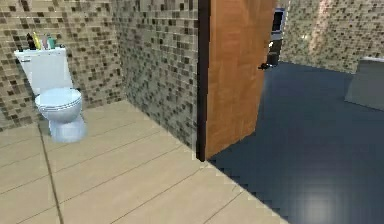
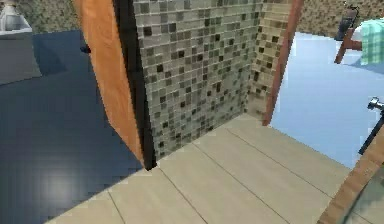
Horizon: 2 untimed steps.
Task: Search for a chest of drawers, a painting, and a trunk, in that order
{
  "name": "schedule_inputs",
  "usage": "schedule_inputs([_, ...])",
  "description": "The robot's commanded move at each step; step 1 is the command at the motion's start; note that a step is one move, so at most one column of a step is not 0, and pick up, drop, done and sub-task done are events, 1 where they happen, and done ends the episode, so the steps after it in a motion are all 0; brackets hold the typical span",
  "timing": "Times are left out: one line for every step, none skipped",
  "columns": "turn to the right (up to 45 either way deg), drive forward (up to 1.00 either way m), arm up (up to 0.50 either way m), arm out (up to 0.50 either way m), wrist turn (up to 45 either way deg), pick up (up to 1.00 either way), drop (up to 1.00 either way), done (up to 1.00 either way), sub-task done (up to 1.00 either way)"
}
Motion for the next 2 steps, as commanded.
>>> schedule_inputs([-42.0,0.00,0.00,0.00,0.0,0.00,0.00,0.00,0.00])
schedule_inputs([0.0,1.00,0.00,0.00,0.0,0.00,0.00,0.00,0.00])
